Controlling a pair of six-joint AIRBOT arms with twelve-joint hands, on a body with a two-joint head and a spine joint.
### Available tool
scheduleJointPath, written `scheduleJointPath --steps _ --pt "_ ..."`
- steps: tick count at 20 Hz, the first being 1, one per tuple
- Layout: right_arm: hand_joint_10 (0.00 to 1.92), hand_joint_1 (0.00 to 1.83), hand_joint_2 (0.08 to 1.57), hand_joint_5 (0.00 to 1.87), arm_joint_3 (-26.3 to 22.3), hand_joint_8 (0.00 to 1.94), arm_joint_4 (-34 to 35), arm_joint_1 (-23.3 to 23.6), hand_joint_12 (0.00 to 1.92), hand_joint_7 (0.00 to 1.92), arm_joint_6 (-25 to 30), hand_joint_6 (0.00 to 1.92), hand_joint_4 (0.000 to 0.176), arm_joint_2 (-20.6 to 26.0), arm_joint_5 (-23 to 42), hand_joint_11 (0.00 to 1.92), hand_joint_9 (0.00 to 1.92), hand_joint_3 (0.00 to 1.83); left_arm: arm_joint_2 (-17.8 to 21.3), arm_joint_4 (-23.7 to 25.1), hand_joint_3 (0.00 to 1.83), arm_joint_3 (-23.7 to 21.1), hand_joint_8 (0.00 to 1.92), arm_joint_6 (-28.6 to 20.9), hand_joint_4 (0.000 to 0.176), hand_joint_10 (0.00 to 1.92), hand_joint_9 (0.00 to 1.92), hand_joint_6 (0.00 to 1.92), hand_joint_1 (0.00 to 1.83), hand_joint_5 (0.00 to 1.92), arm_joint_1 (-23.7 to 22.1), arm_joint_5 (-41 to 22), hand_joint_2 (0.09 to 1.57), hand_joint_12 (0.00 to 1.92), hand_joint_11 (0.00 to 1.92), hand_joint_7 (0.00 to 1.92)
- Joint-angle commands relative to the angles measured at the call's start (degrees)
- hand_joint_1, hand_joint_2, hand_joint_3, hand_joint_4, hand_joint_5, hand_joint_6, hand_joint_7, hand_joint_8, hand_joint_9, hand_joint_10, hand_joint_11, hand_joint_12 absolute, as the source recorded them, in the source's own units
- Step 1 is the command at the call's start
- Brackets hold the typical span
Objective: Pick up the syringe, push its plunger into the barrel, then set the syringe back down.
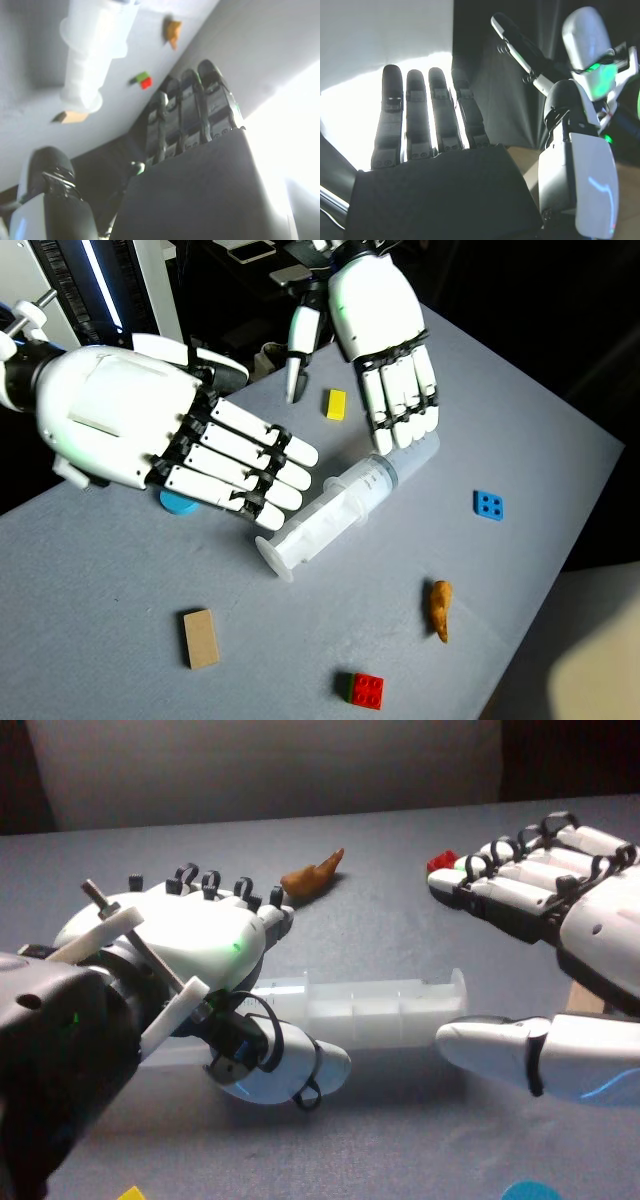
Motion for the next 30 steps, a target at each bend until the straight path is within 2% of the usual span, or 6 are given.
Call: scheduleJointPath --steps 1,3,8,17,24,30 --pt "0.0 0.1 1.09 0.2 -0.4 0.0 -2.7 0.8 0.65 0.2 -0.1 0.0 0.0 0.8 7.7 0.0 0.17 0.0 -0.5 4.3 0.0 0.3 0.0 -1.0 0.0 0.0 0.02 0.0 0.46 0.06 -0.1 -2.8 1.01 0.05 0.0 0.04" --pt "0.01 0.1 1.08 0.22 -0.4 0.0 -2.7 1.2 0.69 0.22 -1.2 0.0 0.0 1.5 7.5 0.0 0.19 0.0 -1.4 4.3 0.0 0.5 0.0 -2.3 0.0 0.0 0.03 0.0 0.59 0.05 0.9 -3.8 0.99 0.05 0.0 0.02" --pt "0.0 0.16 1.08 0.22 -0.4 0.0 -2.5 1.4 0.68 0.22 -2.7 0.0 0.0 1.9 8.8 0.0 0.2 0.0 -4.1 4.3 0.01 1.7 0.0 -9.8 0.0 0.0 0.0 0.0 0.52 0.0 3.9 -9.1 1.05 0.0 0.01 0.0" --pt "0.01 0.14 1.09 0.23 -0.4 0.01 4.0 1.7 0.64 0.23 -4.6 0.0 0.0 0.7 10.0 0.0 0.21 0.0 -9.8 5.2 0.01 6.2 0.0 -11.0 0.0 0.0 0.0 0.0 0.38 0.0 6.0 -8.4 1.05 0.0 0.0 0.0" --pt "0.01 0.14 1.08 0.24 -0.4 0.0 4.0 1.9 0.63 0.24 -4.7 0.0 0.0 0.3 10.1 0.0 0.21 0.0 -10.6 7.4 0.0 8.5 0.0 -15.2 0.0 0.0 0.0 0.0 0.38 0.0 10.7 -6.1 1.04 0.0 0.0 0.0" --pt "0.0 0.1 1.09 0.21 -0.4 0.0 4.0 1.9 0.6 0.22 -3.9 0.0 0.0 0.2 10.1 0.0 0.19 0.0 -11.0 9.5 0.0 11.2 0.0 -15.2 0.0 0.0 0.0 0.0 0.43 0.0 12.1 -3.2 1.03 0.0 0.0 0.0"
